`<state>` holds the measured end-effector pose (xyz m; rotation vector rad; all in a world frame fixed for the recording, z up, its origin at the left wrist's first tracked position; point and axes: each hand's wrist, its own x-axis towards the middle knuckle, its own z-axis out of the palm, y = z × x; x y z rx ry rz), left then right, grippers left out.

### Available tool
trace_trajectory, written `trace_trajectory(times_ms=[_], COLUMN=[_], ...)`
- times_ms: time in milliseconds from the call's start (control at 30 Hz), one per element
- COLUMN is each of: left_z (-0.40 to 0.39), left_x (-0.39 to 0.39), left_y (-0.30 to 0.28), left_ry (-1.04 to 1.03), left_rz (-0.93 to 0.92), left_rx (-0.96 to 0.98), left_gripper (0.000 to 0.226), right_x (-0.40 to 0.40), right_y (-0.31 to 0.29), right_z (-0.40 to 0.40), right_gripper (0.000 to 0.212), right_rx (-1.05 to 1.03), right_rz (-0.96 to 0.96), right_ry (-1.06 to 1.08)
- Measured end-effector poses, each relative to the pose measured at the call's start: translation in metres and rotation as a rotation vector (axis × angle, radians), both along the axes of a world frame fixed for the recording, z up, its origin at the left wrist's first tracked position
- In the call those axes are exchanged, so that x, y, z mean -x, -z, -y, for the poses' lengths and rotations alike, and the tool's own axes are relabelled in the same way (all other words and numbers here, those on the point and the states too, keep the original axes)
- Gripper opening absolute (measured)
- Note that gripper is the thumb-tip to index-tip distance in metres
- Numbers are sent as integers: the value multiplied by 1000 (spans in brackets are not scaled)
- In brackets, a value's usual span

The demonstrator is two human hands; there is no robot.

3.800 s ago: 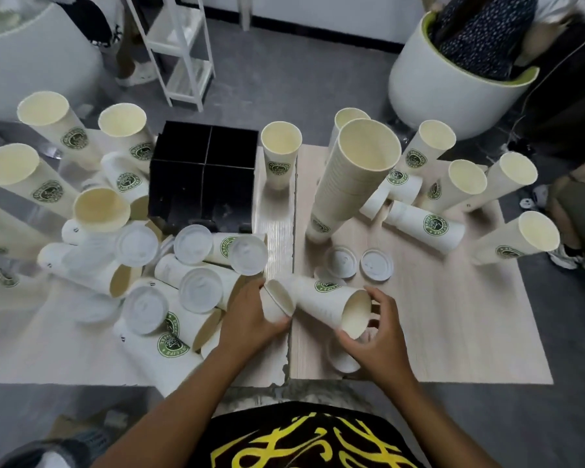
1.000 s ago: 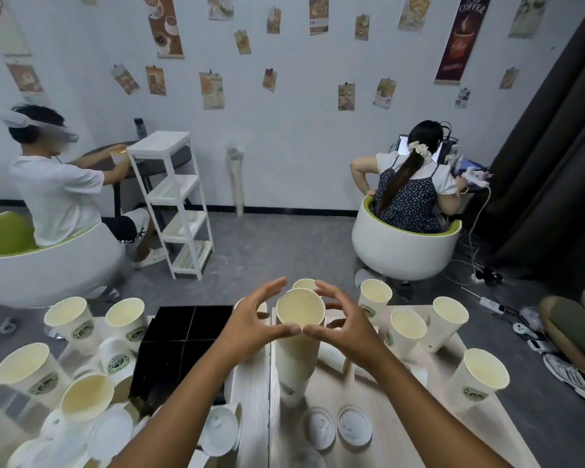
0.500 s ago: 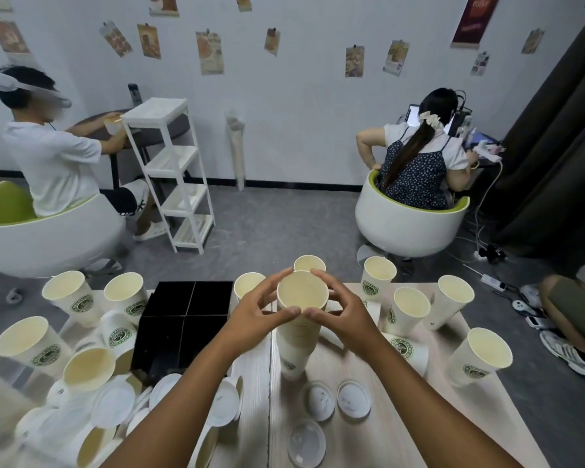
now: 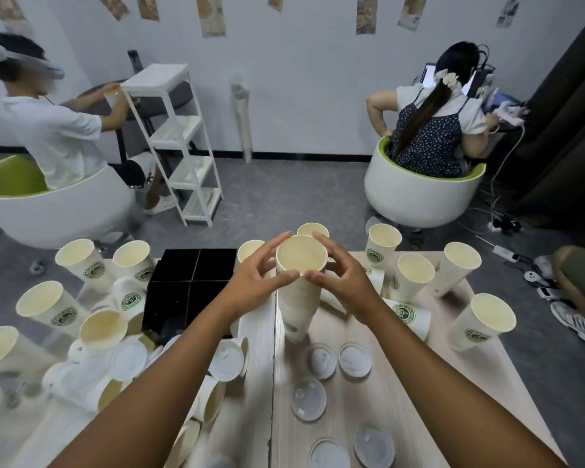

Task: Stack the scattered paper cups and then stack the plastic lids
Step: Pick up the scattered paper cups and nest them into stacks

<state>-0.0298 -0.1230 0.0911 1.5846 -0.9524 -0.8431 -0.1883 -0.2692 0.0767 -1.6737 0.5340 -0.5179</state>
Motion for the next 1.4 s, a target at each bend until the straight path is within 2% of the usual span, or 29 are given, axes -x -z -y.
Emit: trace_trajectory(times_ms=[100,167,300,467,600,767,900,1067,1300,1400], left_z=[-11,-26,-87,-198,-265,-309,-341,-381,-415,-416], left_x=[0,2,14,40,55,55,39,21,17,23], left_y=[-5,-7,9,53,79,102,121,148,195,203], left_ry=[-25,-79,-223,-473,-615,-721,-743,-707,-497,-461], left_rz=[51,82,62,43,2,-34,-64,-141,-160,-66], left_rx=[-12,2,30,-70,-166,-211,-219,-277,-411,-394], left_gripper=[80,78,68,60,58,54,55,53,52,51], right_x=[10,25,70,94,81,52,32,17,14,11], right_y=[7,21,75,139,156,162,172,189,213,217], right_z=[0,-7,-39,-93,-130,-171,-211,-264,-317,-330], right_gripper=[94,98,91,76,71,71,66,70,59,46], right_rx=[-31,-71,-178,-250,-297,-328,-299,-256,-168,-84], right_rz=[-7,2,-56,-195,-258,-296,-358,-452,-502,-480], right_ry=[-2,33,91,-43,-177,-276,-365,-406,-326,-262])
